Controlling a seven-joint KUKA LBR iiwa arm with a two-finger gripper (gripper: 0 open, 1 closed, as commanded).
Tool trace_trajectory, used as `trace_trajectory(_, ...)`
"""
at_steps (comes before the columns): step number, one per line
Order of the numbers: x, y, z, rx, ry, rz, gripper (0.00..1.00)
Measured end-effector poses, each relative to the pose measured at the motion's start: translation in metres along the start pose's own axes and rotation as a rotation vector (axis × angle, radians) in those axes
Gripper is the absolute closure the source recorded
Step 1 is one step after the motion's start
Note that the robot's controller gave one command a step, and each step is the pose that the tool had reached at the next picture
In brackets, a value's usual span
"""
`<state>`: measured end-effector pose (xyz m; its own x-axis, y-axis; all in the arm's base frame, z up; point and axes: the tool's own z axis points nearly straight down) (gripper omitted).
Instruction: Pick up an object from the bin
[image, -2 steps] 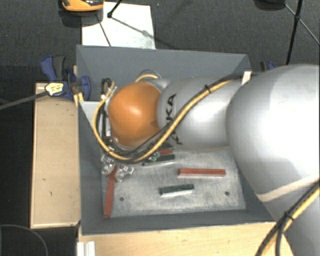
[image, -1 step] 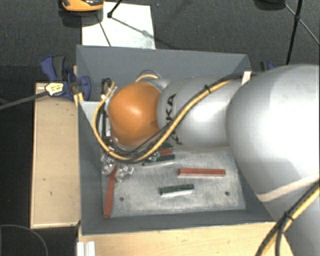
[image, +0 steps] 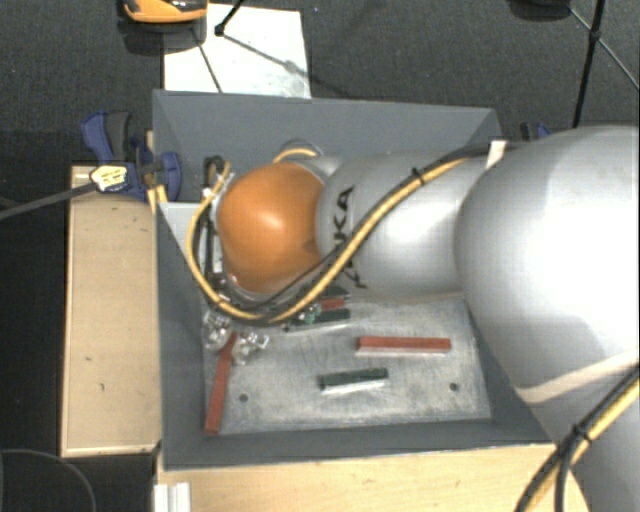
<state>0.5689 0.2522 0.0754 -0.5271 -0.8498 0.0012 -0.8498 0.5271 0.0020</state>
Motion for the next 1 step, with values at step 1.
trace_trajectory(1, 0.0011, 0.0009, -0.0204, -0.003, 0.004, 0.002, 1.00)
